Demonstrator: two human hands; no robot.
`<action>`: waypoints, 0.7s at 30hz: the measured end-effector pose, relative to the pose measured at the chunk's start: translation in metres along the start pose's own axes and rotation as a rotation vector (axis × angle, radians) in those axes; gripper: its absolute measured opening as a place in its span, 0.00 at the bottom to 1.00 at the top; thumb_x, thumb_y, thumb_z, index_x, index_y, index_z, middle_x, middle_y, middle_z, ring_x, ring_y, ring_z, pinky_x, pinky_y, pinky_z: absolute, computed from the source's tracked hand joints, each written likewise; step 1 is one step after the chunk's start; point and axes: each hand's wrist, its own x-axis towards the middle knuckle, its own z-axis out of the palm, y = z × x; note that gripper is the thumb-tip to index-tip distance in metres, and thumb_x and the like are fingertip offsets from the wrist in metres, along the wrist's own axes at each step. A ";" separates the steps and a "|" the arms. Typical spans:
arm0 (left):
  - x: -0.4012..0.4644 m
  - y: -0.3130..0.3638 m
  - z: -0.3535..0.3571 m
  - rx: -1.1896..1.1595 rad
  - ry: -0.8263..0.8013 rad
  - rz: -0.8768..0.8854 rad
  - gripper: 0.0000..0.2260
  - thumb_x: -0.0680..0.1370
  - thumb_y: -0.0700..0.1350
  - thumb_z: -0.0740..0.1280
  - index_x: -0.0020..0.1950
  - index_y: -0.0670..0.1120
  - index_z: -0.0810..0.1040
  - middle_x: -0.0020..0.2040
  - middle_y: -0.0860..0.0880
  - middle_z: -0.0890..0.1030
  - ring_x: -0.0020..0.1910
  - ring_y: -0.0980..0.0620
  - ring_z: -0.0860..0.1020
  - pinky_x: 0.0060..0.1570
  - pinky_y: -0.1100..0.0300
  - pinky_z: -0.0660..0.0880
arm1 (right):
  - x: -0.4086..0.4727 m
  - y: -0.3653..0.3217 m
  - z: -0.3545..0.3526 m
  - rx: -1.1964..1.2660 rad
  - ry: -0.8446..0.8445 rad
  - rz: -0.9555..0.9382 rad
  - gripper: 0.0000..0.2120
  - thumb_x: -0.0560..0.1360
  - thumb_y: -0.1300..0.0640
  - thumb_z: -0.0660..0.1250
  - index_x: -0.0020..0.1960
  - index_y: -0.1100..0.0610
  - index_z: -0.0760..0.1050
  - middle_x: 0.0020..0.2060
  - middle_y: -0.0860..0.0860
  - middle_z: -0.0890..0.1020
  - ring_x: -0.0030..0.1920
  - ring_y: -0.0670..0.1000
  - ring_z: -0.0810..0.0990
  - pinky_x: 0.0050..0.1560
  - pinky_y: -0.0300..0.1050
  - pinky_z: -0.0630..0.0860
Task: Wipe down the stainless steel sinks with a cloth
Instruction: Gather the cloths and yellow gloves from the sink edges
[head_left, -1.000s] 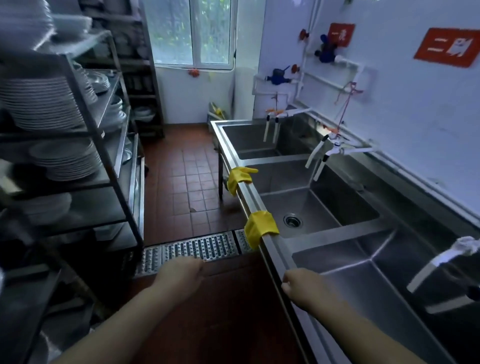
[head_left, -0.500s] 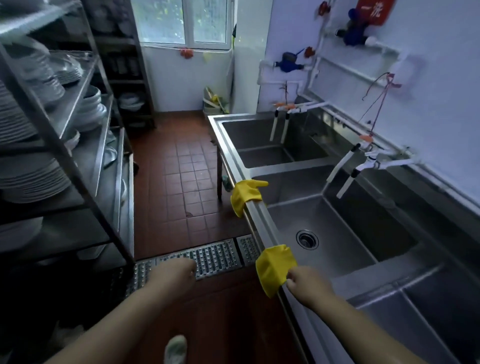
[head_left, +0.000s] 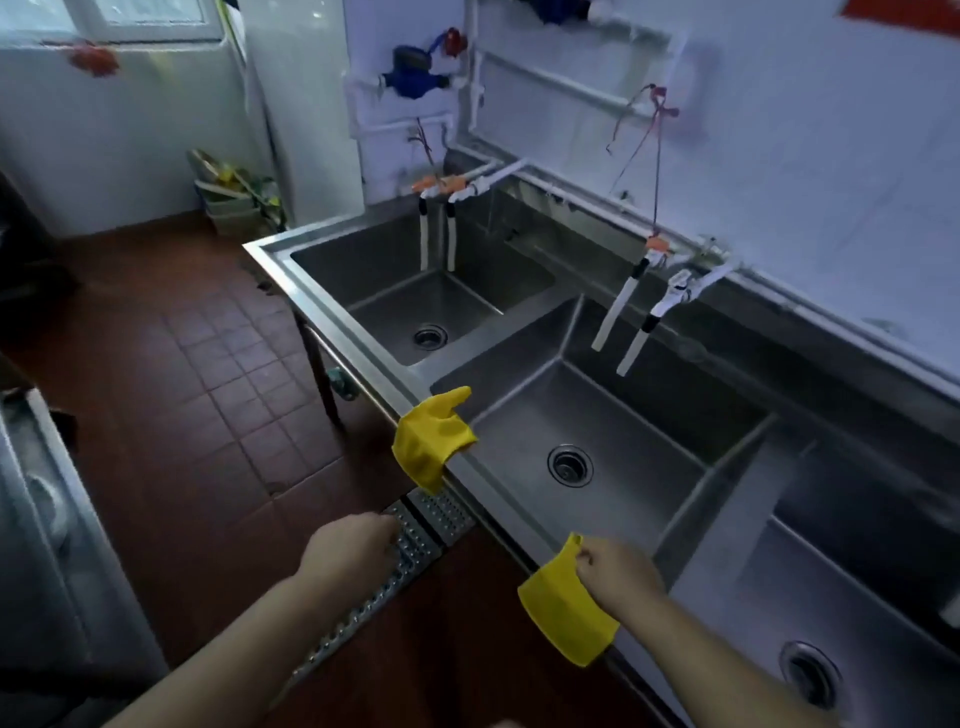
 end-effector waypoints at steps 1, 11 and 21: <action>0.012 0.006 0.001 0.003 -0.025 0.035 0.11 0.76 0.48 0.58 0.55 0.51 0.77 0.54 0.52 0.80 0.54 0.49 0.78 0.49 0.56 0.75 | 0.003 0.003 0.002 0.012 -0.006 0.029 0.17 0.79 0.57 0.54 0.31 0.53 0.57 0.28 0.49 0.63 0.28 0.46 0.61 0.29 0.44 0.54; 0.107 0.074 0.009 0.045 -0.172 0.355 0.11 0.78 0.48 0.58 0.56 0.48 0.76 0.53 0.48 0.79 0.52 0.47 0.78 0.46 0.55 0.74 | 0.078 0.042 0.012 0.194 -0.098 0.064 0.17 0.80 0.61 0.54 0.64 0.52 0.74 0.65 0.52 0.74 0.64 0.53 0.71 0.61 0.45 0.69; 0.166 0.149 0.039 0.176 -0.345 0.551 0.11 0.79 0.44 0.57 0.56 0.46 0.77 0.55 0.43 0.78 0.53 0.43 0.77 0.48 0.50 0.75 | 0.121 0.063 0.020 0.215 -0.367 -0.090 0.23 0.73 0.65 0.58 0.63 0.48 0.76 0.57 0.52 0.75 0.59 0.53 0.72 0.58 0.42 0.70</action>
